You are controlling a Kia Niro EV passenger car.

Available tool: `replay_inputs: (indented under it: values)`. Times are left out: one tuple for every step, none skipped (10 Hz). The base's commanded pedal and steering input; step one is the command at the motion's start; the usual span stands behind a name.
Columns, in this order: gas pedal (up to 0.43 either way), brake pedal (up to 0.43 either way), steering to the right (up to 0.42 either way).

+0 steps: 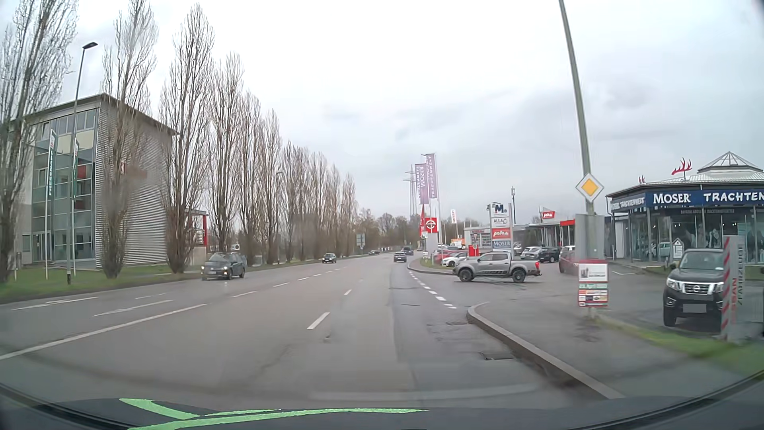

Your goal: Follow the waypoints while adhering to traffic rules and regulations

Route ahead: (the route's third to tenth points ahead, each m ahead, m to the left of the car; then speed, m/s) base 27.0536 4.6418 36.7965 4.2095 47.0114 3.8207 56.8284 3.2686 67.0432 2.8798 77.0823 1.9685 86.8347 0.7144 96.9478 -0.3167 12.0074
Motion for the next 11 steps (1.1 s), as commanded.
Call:
replay_inputs:
  values:
    - [0.118,0.000,-0.003]
    - [0.118,0.000,-0.002]
    - [0.118,0.000,-0.002]
    - [0.118,0.000,-0.002]
    - [0.118,0.000,-0.002]
    - [0.118,0.000,-0.001]
    - [0.118,0.000,-0.001]
    - [0.118,0.000,-0.001]
    - [0.118,0.000,0.000]
    - [0.118,0.000,0.000]
    - [0.110,0.000,0.000]
